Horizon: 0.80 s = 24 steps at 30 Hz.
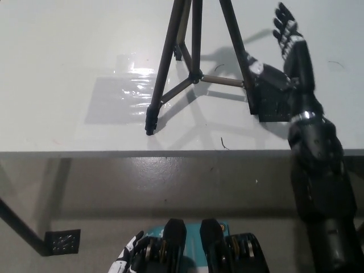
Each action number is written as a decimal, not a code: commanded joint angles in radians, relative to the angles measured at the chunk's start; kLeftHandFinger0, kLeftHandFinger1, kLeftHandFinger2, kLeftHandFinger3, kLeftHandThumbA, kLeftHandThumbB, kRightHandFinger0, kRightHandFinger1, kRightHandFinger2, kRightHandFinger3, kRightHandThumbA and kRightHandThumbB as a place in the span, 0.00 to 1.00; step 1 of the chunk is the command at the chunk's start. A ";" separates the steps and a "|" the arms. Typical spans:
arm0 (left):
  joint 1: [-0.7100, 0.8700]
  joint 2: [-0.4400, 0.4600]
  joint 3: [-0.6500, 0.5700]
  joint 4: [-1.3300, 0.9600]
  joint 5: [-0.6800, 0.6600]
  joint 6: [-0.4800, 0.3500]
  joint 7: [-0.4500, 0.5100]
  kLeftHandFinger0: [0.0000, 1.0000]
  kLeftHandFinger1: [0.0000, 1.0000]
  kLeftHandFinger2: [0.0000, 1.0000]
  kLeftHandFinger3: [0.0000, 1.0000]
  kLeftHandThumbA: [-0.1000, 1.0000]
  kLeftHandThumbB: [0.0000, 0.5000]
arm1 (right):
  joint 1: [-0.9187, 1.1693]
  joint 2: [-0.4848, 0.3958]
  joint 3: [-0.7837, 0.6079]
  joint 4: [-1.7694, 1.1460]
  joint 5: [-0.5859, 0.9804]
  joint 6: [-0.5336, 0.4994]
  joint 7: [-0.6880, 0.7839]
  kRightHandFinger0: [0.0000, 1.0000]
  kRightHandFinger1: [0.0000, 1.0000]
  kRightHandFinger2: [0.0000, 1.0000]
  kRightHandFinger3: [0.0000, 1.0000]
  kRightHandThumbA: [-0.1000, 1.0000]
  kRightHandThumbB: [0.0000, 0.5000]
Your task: A tripod lies near the right hand side of the table and the robot grab a leg of the tripod using its right hand and put it up right.
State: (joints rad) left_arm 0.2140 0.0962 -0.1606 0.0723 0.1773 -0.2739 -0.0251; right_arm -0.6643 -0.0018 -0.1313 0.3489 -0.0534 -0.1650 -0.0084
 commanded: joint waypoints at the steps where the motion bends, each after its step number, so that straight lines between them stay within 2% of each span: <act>1: 0.002 0.007 0.002 -0.035 0.010 -0.033 0.000 1.00 1.00 1.00 1.00 1.00 0.74 | 0.305 -0.056 0.124 -0.971 0.074 0.096 0.118 1.00 1.00 1.00 1.00 1.00 1.00; 3: -0.002 0.008 0.004 -0.029 0.010 -0.046 0.002 1.00 1.00 1.00 1.00 1.00 0.72 | 0.463 -0.018 0.173 -1.005 0.049 -0.028 0.108 1.00 1.00 1.00 1.00 1.00 1.00; 4: 0.001 0.009 0.003 -0.029 0.002 -0.043 -0.003 1.00 1.00 1.00 1.00 1.00 0.74 | 0.554 0.002 0.212 -0.985 0.052 -0.124 0.102 1.00 1.00 1.00 1.00 1.00 1.00; 6: -0.001 0.006 0.001 -0.025 -0.006 -0.044 -0.007 1.00 1.00 1.00 1.00 1.00 0.74 | 0.700 -0.020 0.234 -0.969 0.017 -0.191 0.112 1.00 1.00 1.00 1.00 1.00 0.94; 7: -0.001 0.006 0.000 -0.024 -0.007 -0.045 -0.007 1.00 1.00 1.00 1.00 1.00 0.74 | 0.711 -0.022 0.236 -0.971 0.015 -0.191 0.112 1.00 1.00 1.00 1.00 1.00 0.94; 8: -0.010 0.004 0.002 -0.016 -0.015 -0.052 -0.008 1.00 1.00 1.00 1.00 1.00 0.73 | 0.771 -0.047 0.246 -0.923 0.028 -0.244 0.123 1.00 1.00 1.00 1.00 1.00 0.93; 10: -0.019 0.006 0.004 -0.008 -0.038 -0.067 -0.017 1.00 1.00 1.00 1.00 1.00 0.71 | 0.839 -0.060 0.274 -0.860 0.054 -0.282 0.135 1.00 1.00 1.00 1.00 1.00 0.95; 11: -0.022 0.005 0.005 -0.005 -0.045 -0.072 -0.018 1.00 1.00 1.00 1.00 1.00 0.70 | 0.867 -0.054 0.272 -0.833 0.023 -0.284 0.125 1.00 1.00 1.00 1.00 1.00 1.00; 12: -0.027 0.003 0.006 -0.003 -0.051 -0.075 -0.019 1.00 1.00 1.00 1.00 1.00 0.71 | 0.897 -0.045 0.272 -0.800 -0.004 -0.258 0.113 1.00 1.00 1.00 1.00 1.00 1.00; 13: -0.031 0.002 0.006 -0.004 -0.052 -0.071 -0.020 1.00 1.00 1.00 1.00 1.00 0.74 | 0.902 -0.043 0.279 -0.746 0.001 -0.289 0.110 1.00 1.00 1.00 1.00 1.00 1.00; 16: -0.045 0.004 0.006 -0.001 -0.045 -0.070 -0.018 1.00 1.00 1.00 1.00 1.00 0.76 | 0.905 -0.055 0.297 -0.623 0.032 -0.299 0.121 1.00 1.00 1.00 1.00 1.00 0.96; 19: -0.061 0.006 0.005 0.005 -0.051 -0.074 -0.020 1.00 1.00 1.00 1.00 1.00 0.74 | 0.881 -0.049 0.299 -0.483 0.027 -0.305 0.102 1.00 1.00 1.00 1.00 1.00 0.88; 21: -0.069 0.007 0.009 0.010 -0.055 -0.079 -0.017 1.00 1.00 1.00 1.00 1.00 0.74 | 0.853 -0.047 0.304 -0.374 0.044 -0.305 0.113 1.00 1.00 1.00 1.00 1.00 0.90; 23: -0.084 0.007 0.015 0.021 -0.064 -0.084 -0.016 1.00 1.00 1.00 1.00 1.00 0.76 | 0.827 -0.043 0.305 -0.314 0.072 -0.286 0.128 1.00 1.00 1.00 1.00 1.00 0.84; 24: -0.084 0.007 0.016 0.023 -0.067 -0.088 -0.016 1.00 1.00 1.00 1.00 1.00 0.76 | 0.822 -0.041 0.306 -0.300 0.091 -0.281 0.136 1.00 1.00 1.00 1.00 1.00 0.84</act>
State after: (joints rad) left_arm 0.1560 0.0967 -0.1583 0.0971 0.1444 -0.2941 -0.0289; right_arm 0.2117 -0.0456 0.1560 -0.0060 -0.0383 -0.3383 0.0683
